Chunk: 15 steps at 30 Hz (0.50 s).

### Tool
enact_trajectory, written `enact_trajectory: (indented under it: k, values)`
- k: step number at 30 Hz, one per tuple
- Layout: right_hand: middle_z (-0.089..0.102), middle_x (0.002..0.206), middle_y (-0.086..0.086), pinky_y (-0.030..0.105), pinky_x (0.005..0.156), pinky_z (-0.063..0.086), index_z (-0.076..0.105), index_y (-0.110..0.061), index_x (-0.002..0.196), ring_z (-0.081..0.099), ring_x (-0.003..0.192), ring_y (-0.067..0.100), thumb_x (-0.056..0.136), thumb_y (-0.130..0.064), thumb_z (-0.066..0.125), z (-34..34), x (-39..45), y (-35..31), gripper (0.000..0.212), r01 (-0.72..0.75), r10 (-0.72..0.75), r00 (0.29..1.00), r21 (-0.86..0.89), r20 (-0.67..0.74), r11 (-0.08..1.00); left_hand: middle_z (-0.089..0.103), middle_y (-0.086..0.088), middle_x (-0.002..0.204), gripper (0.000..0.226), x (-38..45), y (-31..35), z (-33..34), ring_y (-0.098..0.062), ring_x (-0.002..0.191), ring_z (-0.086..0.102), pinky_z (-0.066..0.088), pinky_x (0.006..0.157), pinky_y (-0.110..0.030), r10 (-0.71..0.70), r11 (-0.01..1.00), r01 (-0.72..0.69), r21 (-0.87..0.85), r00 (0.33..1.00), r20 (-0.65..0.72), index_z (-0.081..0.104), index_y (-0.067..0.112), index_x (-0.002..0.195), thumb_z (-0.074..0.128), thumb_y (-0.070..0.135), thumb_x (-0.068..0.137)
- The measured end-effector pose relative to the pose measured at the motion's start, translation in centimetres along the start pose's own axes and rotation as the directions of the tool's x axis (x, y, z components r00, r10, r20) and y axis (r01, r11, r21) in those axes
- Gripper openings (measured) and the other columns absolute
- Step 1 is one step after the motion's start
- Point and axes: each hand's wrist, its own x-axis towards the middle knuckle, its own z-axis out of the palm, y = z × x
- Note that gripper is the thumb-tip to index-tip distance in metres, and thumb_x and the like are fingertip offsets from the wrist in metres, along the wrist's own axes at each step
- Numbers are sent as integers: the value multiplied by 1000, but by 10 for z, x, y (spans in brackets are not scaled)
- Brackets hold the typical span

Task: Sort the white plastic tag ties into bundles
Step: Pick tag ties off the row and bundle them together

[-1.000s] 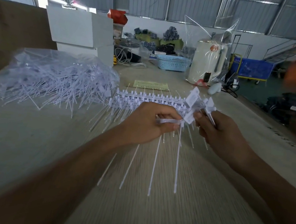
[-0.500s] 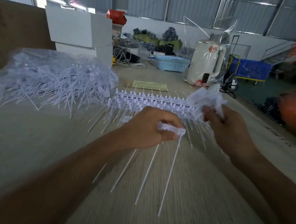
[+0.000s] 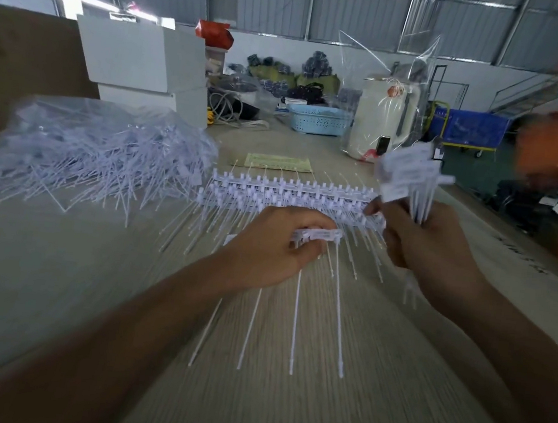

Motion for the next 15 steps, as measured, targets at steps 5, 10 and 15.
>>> enact_trajectory:
  k: [5, 10, 15]
  values:
    - [33, 63, 5, 23, 42, 28, 67, -3, 91, 29, 46, 14, 106, -24, 46, 2, 0, 8, 33, -170, 147, 981, 204, 124, 964, 72, 10, 113, 29, 0, 0, 0, 3, 100, 64, 43, 83, -4, 3, 1000, -3, 12, 1000, 7, 70, 20, 122, 66, 14, 94]
    - [51, 67, 5, 27, 45, 39, 71, -13, 85, 46, 50, 18, 105, -32, 46, 4, -3, 10, 37, -153, 130, 967, 90, 217, 984, 74, 9, 108, 28, 1, 0, 0, 1, 94, 65, 46, 79, -8, 22, 1000, -22, 3, 1000, -5, 71, 19, 120, 66, 12, 94]
    - [42, 56, 0, 22, 43, 25, 69, -17, 93, 30, 44, 12, 104, -43, 44, 6, -6, 6, 37, -114, 119, 964, -37, 237, 993, 73, 11, 98, 26, 2, -2, 1, -2, 84, 67, 49, 71, -14, 22, 1000, -22, -11, 1000, -21, 71, 20, 119, 66, 13, 94]
